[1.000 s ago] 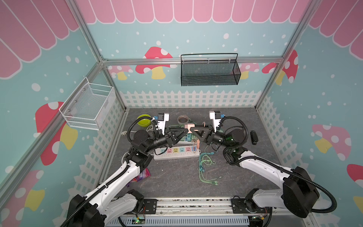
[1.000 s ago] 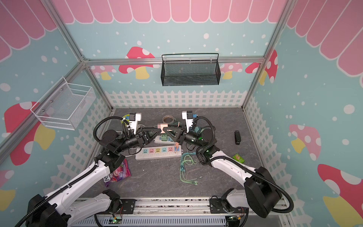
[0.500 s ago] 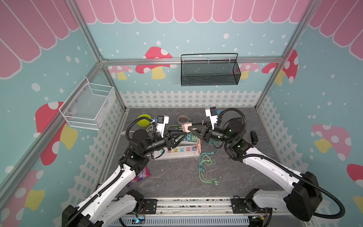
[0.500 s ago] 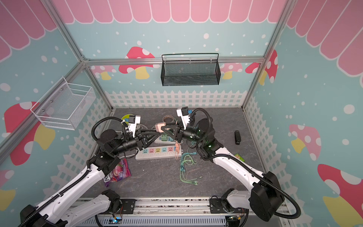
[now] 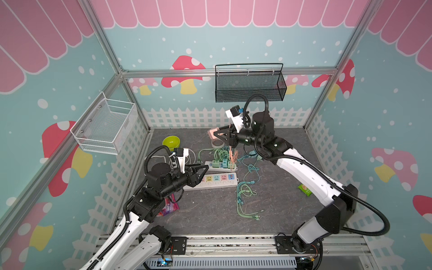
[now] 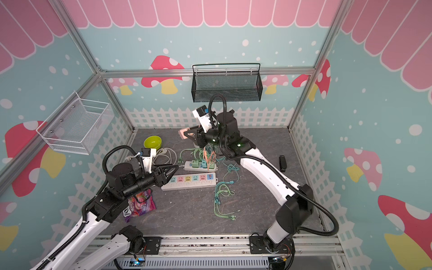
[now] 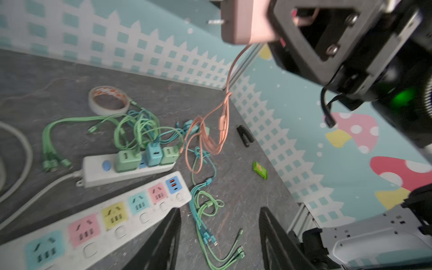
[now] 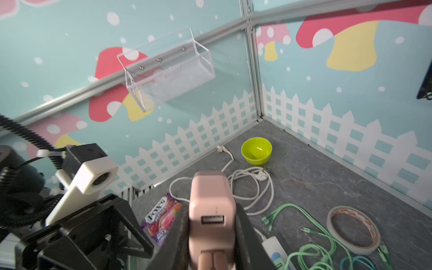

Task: Insert plugs into power strip
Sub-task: Insert the plug into the socket.

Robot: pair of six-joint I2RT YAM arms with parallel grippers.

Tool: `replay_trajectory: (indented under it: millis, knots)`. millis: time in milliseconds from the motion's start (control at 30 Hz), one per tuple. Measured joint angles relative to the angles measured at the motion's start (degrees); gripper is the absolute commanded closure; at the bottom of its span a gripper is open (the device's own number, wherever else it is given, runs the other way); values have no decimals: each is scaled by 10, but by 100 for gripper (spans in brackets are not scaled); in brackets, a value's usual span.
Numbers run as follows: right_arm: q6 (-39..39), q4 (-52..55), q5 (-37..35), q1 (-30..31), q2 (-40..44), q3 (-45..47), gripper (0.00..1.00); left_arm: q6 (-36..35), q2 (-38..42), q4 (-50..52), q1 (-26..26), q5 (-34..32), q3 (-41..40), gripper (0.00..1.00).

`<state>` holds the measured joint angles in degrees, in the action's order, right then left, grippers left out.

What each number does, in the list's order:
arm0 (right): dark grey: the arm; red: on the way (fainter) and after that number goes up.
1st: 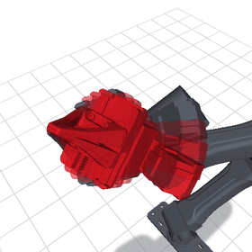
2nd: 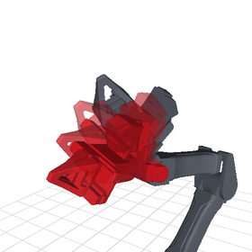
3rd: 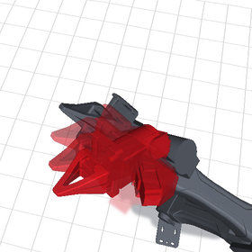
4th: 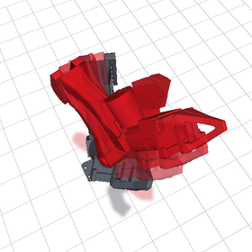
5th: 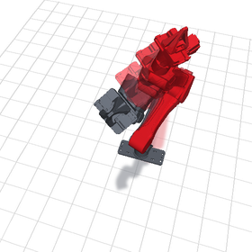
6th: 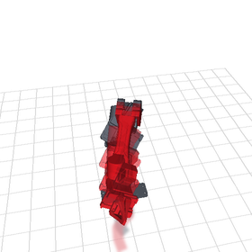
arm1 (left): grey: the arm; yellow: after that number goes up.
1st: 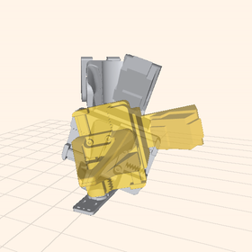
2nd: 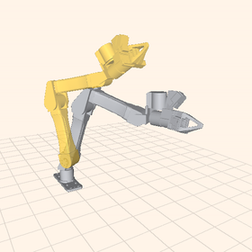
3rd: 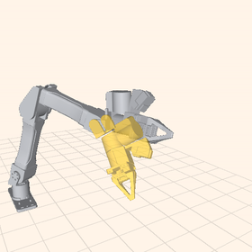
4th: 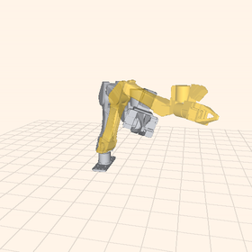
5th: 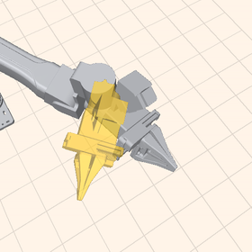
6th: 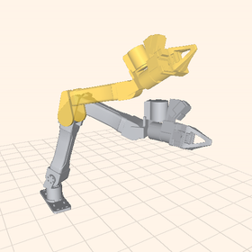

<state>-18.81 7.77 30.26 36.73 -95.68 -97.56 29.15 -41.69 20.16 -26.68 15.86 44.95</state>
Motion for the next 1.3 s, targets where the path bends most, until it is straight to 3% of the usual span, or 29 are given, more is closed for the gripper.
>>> replay_trajectory:
  millis: [267,367,867,1300]
  knots:
    - [46,130,1,0,-248,-374,92,14,11,82,0,-77,-33,46]
    - [49,155,5,0,-307,-463,92,32,31,92,0,-93,-56,46]
    - [58,154,-12,0,-328,-483,93,106,83,114,0,-136,-147,46]
    - [79,131,-52,0,-212,-482,94,112,85,114,1,-148,-155,46]
